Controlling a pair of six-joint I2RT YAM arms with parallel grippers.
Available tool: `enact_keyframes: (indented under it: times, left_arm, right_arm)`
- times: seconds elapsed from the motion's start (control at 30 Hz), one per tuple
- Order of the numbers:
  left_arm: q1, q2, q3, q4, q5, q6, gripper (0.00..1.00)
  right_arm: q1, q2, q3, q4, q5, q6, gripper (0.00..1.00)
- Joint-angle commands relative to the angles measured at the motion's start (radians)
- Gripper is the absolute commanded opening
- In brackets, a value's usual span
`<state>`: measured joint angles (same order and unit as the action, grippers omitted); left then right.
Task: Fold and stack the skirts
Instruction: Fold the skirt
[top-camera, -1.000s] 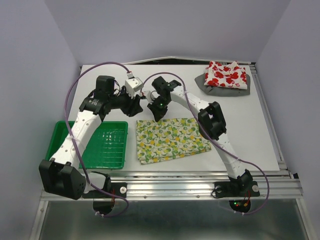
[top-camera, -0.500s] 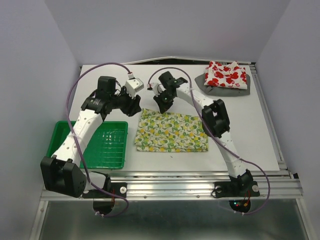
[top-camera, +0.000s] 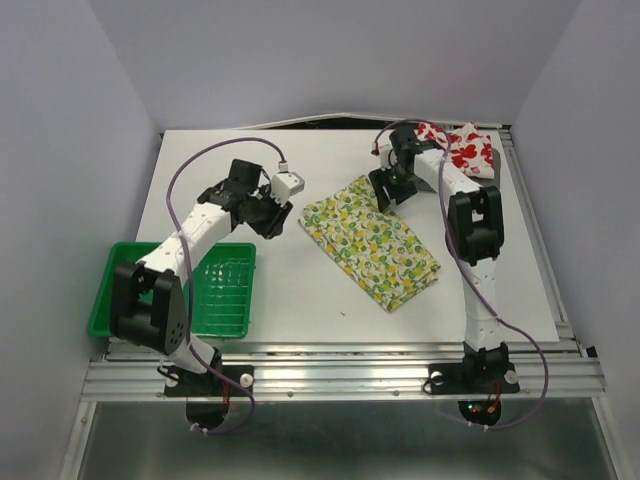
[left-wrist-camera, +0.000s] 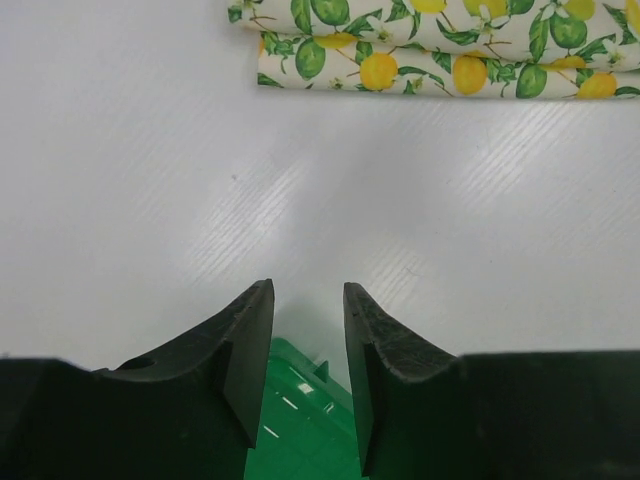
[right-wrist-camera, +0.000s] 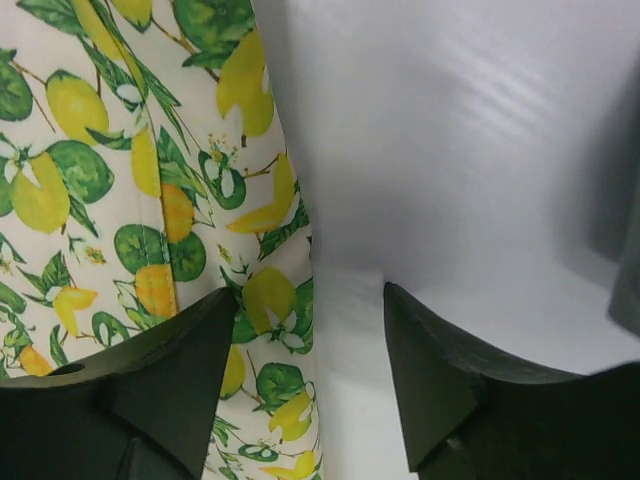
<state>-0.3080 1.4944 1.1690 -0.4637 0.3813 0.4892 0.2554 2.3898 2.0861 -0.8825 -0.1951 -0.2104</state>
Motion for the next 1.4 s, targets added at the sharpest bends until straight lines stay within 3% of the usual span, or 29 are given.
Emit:
enact_keyframes:
  times: [0.0, 0.17, 0.37, 0.63, 0.83, 1.03, 1.13, 1.33, 1.37]
  left_arm:
    - [-0.071, 0.049, -0.002, 0.007, -0.07, -0.024, 0.43]
    - [-0.151, 0.162, 0.047, 0.039, -0.107, -0.09, 0.4]
    - [-0.16, 0.299, 0.126, 0.046, -0.05, -0.202, 0.31]
    - [-0.161, 0.444, 0.187, 0.1, -0.002, -0.284, 0.27]
    - [-0.145, 0.565, 0.351, 0.125, 0.004, -0.322, 0.25]
    - [-0.089, 0.644, 0.497, 0.102, -0.001, -0.313, 0.25]
    - [-0.065, 0.61, 0.491, 0.077, 0.062, -0.27, 0.33]
    - [-0.08, 0.252, 0.325, 0.071, 0.048, -0.111, 0.54]
    - [-0.091, 0.251, 0.325, 0.066, 0.033, -0.11, 0.57]
  right_arm:
    - [0.015, -0.125, -0.067, -0.098, -0.02, 0.039, 0.7]
    - [-0.048, -0.176, -0.089, -0.202, -0.062, 0.014, 0.71]
    - [-0.128, -0.253, -0.322, -0.213, -0.15, -0.033, 0.65]
    - [-0.128, -0.316, -0.569, -0.196, -0.288, -0.029, 0.57]
    - [-0.128, -0.316, -0.67, -0.184, -0.423, 0.008, 0.52]
    - [-0.119, -0.316, -0.724, -0.171, -0.532, 0.052, 0.56]
    - [-0.11, -0.349, -0.721, -0.168, -0.534, 0.057, 0.62]
    - [-0.119, -0.487, -0.655, -0.185, -0.399, 0.051, 0.74]
    - [-0.119, -0.509, -0.643, -0.185, -0.377, 0.048, 0.75]
